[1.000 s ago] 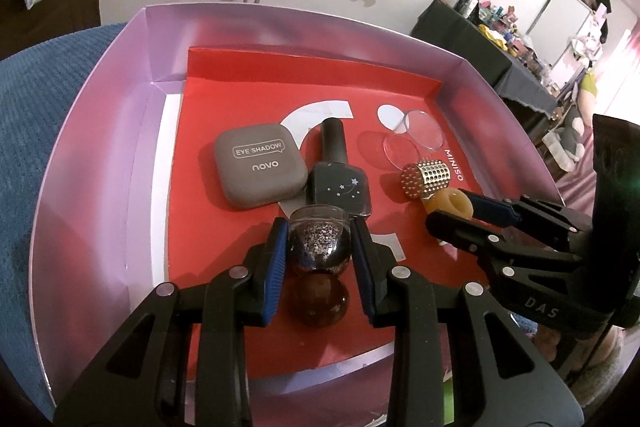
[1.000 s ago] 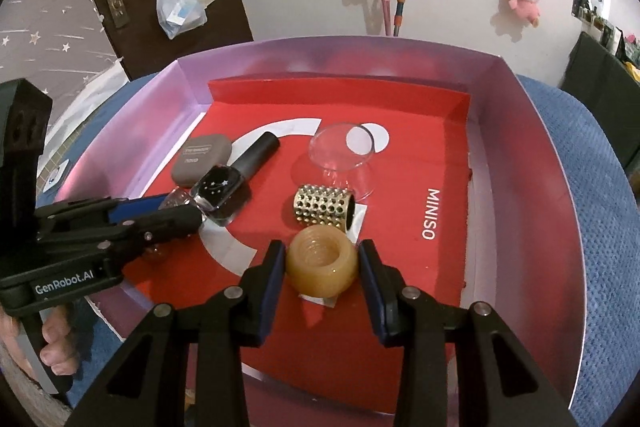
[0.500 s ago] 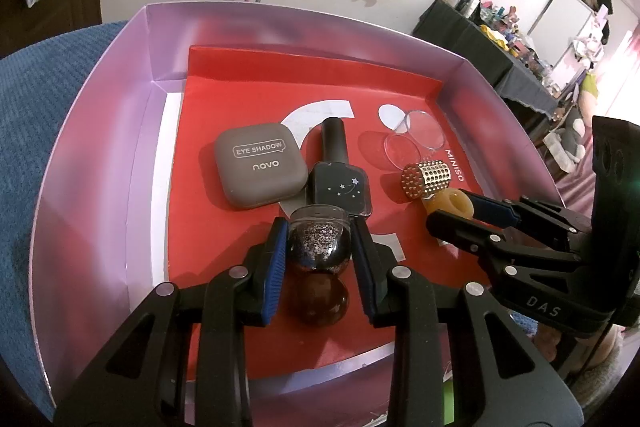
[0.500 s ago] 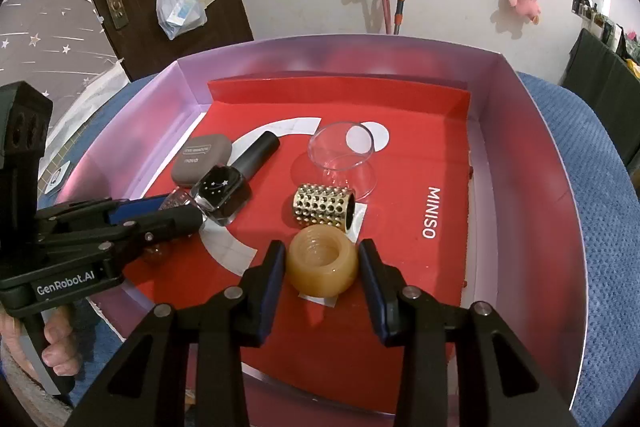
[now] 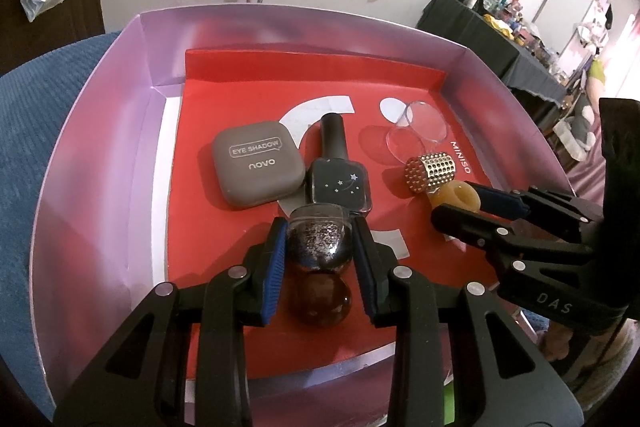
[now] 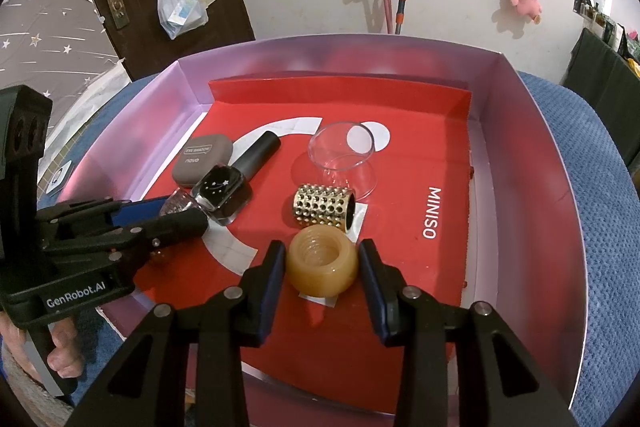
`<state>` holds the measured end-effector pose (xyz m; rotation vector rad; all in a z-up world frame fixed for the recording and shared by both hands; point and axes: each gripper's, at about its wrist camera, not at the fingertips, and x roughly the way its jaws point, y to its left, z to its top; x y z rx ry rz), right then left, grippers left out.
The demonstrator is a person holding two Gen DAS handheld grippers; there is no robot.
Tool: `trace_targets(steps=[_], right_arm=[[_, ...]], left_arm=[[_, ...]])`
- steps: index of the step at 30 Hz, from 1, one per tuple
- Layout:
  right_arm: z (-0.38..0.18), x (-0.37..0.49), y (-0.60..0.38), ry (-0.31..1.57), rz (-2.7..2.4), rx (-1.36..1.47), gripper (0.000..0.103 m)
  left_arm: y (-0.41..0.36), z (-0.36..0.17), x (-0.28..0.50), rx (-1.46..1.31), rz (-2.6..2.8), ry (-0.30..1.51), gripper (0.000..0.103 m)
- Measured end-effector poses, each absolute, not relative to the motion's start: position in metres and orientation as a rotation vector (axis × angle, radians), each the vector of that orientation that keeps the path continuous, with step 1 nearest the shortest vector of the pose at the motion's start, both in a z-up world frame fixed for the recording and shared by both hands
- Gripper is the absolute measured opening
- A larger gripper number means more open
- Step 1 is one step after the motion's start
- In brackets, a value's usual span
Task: Organize rigid objects
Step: 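Open both tools to release the bottle and ring on the red base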
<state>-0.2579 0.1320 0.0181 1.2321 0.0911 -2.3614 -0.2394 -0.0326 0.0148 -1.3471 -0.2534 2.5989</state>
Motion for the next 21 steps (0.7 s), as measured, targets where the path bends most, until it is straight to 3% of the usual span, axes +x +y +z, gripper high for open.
trace_targets(steps=[3, 11, 13, 15, 17, 21], right_arm=[[0.018, -0.258, 0.132, 0.088, -2.361, 1.232, 0.041], [0.02, -0.254, 0.134, 0.082, -2.354, 1.232, 0.047], [0.02, -0.253, 0.135, 0.076, -2.354, 1.233, 0.047], [0.022, -0.252, 0.137, 0.066, -2.354, 1.231, 0.051], [0.023, -0.25, 0.138, 0.064, -2.358, 1.224, 0.058], [0.028, -0.246, 0.14, 0.062, -2.356, 1.213, 0.059]], left_arm=[[-0.033, 0.017, -0.238, -1.349, 2.628, -0.234, 0.042], [-0.041, 0.029, -0.231, -1.299, 2.673, -0.263, 0.043], [-0.041, 0.031, -0.23, -1.296, 2.683, -0.254, 0.05], [-0.041, 0.031, -0.227, -1.29, 2.694, -0.25, 0.065], [-0.041, 0.033, -0.225, -1.281, 2.699, -0.252, 0.065], [-0.04, 0.038, -0.22, -1.265, 2.715, -0.237, 0.071]])
